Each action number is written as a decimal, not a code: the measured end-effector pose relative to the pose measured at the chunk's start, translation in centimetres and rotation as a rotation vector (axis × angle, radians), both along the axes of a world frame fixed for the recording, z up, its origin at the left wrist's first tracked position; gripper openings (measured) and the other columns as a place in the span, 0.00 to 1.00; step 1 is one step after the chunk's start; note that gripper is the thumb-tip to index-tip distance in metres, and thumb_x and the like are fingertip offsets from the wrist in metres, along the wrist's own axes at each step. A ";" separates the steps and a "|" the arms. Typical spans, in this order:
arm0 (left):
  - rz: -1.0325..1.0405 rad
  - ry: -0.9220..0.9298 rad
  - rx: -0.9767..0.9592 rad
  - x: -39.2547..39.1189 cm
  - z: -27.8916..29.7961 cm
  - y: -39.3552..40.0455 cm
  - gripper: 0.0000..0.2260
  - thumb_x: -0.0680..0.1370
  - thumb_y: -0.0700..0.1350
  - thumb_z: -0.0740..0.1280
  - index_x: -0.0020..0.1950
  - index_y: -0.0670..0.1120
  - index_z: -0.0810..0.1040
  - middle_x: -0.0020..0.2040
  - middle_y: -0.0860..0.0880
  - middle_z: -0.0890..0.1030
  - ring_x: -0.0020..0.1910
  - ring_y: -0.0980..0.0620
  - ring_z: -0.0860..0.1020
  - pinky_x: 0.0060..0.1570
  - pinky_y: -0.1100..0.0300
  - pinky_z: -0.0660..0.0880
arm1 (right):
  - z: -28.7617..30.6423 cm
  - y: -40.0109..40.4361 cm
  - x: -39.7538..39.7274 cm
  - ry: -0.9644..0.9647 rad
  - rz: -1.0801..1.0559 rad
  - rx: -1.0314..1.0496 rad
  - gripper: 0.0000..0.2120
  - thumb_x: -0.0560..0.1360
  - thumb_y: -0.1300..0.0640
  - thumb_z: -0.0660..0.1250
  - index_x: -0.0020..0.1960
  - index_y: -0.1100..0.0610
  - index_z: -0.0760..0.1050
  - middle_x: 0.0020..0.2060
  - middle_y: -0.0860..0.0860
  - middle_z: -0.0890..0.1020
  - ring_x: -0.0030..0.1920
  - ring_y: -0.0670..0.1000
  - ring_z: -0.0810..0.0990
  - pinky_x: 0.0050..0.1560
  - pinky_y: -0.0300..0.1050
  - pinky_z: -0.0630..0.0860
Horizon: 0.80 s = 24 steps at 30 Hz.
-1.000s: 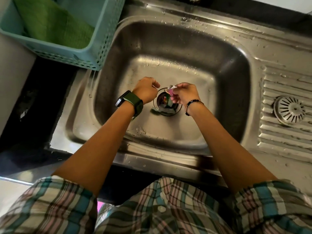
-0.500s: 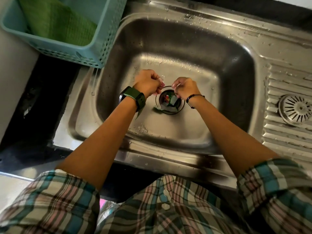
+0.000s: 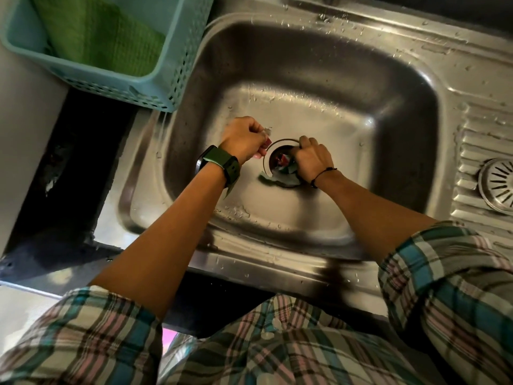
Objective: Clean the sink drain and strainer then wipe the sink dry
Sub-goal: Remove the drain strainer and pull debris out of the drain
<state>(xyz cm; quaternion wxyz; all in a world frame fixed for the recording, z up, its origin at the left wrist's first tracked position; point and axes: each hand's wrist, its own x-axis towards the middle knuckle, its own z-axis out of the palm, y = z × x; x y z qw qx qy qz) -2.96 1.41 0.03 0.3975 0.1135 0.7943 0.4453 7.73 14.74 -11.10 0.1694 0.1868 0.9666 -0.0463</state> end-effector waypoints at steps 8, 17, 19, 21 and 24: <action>0.036 -0.082 -0.069 0.4 -0.5 0.9 0.09 0.76 0.34 0.62 0.37 0.43 0.73 0.34 0.45 0.79 0.30 0.53 0.79 0.31 0.64 0.78 | 5.1 0.6 -1.2 0.462 -0.687 -0.756 0.09 0.72 0.66 0.64 0.36 0.55 0.73 0.34 0.56 0.81 0.30 0.48 0.80 0.35 0.45 0.78; 0.075 -0.280 0.053 1.3 0.4 2.5 0.05 0.74 0.30 0.61 0.42 0.36 0.75 0.42 0.39 0.78 0.41 0.43 0.81 0.39 0.59 0.81 | 9.0 -1.9 -1.3 0.529 -0.498 -0.773 0.02 0.73 0.66 0.65 0.44 0.62 0.76 0.37 0.54 0.79 0.37 0.50 0.77 0.38 0.39 0.76; 0.088 -0.329 0.094 1.2 0.7 2.4 0.06 0.74 0.31 0.61 0.39 0.37 0.75 0.38 0.42 0.78 0.37 0.48 0.79 0.34 0.64 0.80 | 9.0 -2.0 -1.5 0.527 -0.466 -0.699 0.03 0.73 0.65 0.65 0.46 0.63 0.76 0.39 0.55 0.80 0.39 0.50 0.77 0.41 0.42 0.76; 0.107 -0.339 0.111 0.9 0.9 2.1 0.07 0.74 0.32 0.62 0.38 0.39 0.74 0.37 0.43 0.77 0.36 0.50 0.79 0.30 0.66 0.79 | 9.0 -1.9 -1.8 0.507 -0.401 -0.678 0.03 0.73 0.64 0.65 0.46 0.61 0.77 0.39 0.53 0.80 0.40 0.50 0.78 0.42 0.41 0.76; 0.218 -0.314 0.098 0.2 0.5 1.7 0.10 0.74 0.28 0.60 0.36 0.39 0.71 0.39 0.40 0.76 0.38 0.46 0.79 0.31 0.62 0.80 | 8.3 -1.2 -2.2 0.504 -0.477 -0.854 0.03 0.74 0.63 0.65 0.45 0.59 0.77 0.36 0.49 0.80 0.34 0.42 0.78 0.33 0.33 0.75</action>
